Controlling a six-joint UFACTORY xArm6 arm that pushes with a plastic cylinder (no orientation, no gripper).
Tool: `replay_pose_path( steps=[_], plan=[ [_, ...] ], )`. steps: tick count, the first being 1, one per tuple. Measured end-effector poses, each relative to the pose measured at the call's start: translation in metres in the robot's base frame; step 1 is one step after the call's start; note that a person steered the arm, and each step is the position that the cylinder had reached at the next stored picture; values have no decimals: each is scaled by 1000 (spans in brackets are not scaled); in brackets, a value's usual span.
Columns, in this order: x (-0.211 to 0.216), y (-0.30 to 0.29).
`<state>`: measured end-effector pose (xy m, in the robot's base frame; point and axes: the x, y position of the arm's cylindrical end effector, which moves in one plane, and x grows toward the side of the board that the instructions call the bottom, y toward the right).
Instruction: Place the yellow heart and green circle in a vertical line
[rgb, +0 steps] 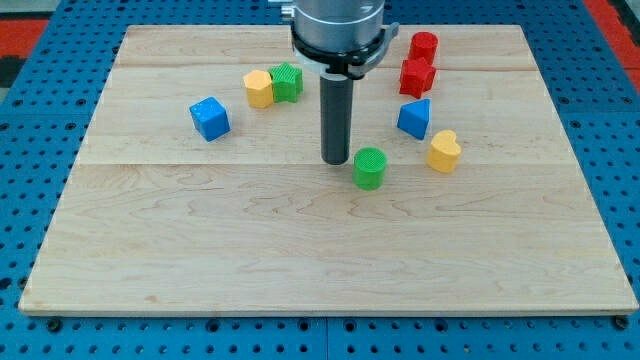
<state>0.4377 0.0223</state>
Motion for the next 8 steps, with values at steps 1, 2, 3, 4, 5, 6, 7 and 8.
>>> replay_pose_path(
  steps=[1,2,3,4,5,6,7,8],
  plan=[
    [33,29],
    [51,30],
    [118,51],
    [112,172],
    [69,199],
    [36,191],
    [8,169],
    [1,113]
  ],
)
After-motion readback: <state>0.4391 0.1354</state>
